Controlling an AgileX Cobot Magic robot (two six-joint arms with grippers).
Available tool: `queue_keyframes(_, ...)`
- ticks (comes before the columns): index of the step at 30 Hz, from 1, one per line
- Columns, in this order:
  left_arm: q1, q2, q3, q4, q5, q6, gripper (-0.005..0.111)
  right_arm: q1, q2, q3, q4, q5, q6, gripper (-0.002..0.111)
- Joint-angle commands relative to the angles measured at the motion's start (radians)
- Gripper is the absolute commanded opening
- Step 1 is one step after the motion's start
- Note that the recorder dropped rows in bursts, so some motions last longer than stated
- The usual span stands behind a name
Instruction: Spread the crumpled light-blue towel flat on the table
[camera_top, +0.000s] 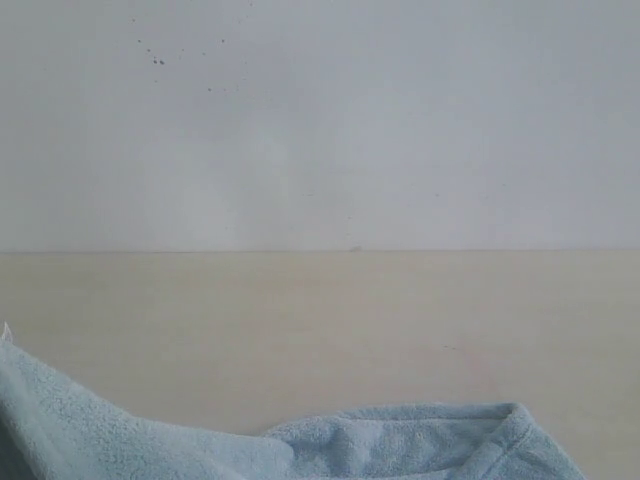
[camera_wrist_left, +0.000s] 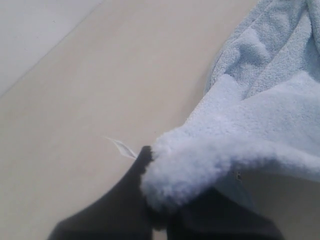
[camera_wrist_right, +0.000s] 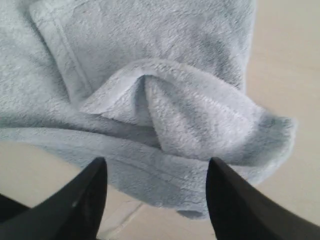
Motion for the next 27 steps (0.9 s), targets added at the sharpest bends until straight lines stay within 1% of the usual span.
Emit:
queue_keyframes(1,0.004,-0.006,0.004,0.001,0.001,-0.011,0.004,-0.006,-0.005,0.002,-0.178,-0.065,0.07,0.055)
queue_keyframes(3,0.004,-0.006,0.004,0.001,0.001,-0.011,0.004,-0.006,0.007,0.002,-0.272,-0.064,0.141,0.055)
queue_keyframes(5,0.004,-0.006,0.004,0.001,0.001,-0.011,0.004,-0.006,0.024,0.002,-0.318,-0.064,0.19,0.055)
queue_keyframes(11,0.004,-0.006,0.004,0.001,0.005,-0.011,0.004,-0.006,0.176,0.002,-0.312,-0.088,0.253,0.055)
queue_keyframes(16,0.004,-0.006,0.004,0.001,0.008,-0.003,0.004,-0.012,0.232,0.002,-0.294,-0.099,0.289,0.055)
queue_keyframes(19,0.004,-0.006,0.004,0.001,0.008,-0.003,0.004,-0.045,0.243,0.011,-0.254,-0.113,0.282,0.055)
queue_keyframes(25,0.004,-0.006,0.004,0.001,0.012,-0.001,0.004,-0.182,0.241,0.078,-0.064,-0.167,0.162,0.055)
queue_keyframes(27,0.004,-0.006,0.004,0.001,0.016,0.004,0.004,-0.205,0.241,0.091,-0.038,-0.178,0.148,0.055)
